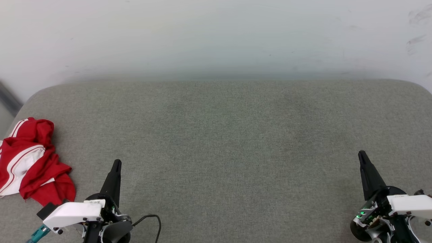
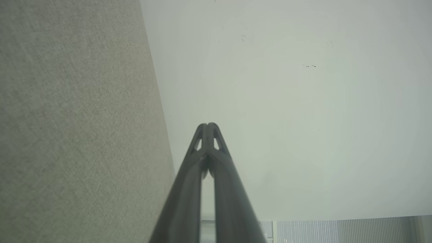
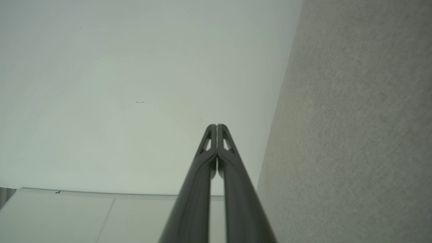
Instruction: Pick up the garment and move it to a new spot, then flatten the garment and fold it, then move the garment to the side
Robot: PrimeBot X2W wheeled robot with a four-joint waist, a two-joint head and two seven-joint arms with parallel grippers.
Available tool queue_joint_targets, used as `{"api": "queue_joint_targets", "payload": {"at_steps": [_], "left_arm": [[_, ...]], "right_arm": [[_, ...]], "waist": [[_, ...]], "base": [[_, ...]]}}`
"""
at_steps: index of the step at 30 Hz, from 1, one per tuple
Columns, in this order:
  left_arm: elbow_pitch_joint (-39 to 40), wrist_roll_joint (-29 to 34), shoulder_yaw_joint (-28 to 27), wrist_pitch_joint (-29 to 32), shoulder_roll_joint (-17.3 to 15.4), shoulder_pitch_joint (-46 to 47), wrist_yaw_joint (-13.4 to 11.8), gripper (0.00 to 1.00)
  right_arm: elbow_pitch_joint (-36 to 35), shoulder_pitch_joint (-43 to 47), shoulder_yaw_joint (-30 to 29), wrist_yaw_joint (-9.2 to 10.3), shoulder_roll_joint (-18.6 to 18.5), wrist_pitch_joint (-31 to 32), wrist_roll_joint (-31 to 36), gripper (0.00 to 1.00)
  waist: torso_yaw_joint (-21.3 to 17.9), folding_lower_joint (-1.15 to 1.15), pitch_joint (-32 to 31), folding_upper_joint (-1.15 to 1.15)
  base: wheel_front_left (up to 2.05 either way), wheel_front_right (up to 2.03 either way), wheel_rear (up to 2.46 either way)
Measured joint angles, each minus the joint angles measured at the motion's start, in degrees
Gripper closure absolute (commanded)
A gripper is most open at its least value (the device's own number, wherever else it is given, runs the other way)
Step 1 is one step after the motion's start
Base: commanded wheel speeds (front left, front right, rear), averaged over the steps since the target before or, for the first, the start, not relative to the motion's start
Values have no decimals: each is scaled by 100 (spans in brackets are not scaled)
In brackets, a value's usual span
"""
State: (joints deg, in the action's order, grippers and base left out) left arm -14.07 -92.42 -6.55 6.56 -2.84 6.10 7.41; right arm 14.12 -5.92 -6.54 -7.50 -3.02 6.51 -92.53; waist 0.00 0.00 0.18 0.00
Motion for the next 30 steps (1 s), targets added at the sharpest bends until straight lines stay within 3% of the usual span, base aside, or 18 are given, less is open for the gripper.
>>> {"api": "queue_joint_targets", "payload": {"at_steps": [30], "left_arm": [[0, 0, 0, 0, 0, 0, 0, 100]], "right_arm": [[0, -1, 1, 0, 0, 0, 0, 100]], "waist": [[0, 0, 0, 0]], "base": [[0, 0, 0]]}}
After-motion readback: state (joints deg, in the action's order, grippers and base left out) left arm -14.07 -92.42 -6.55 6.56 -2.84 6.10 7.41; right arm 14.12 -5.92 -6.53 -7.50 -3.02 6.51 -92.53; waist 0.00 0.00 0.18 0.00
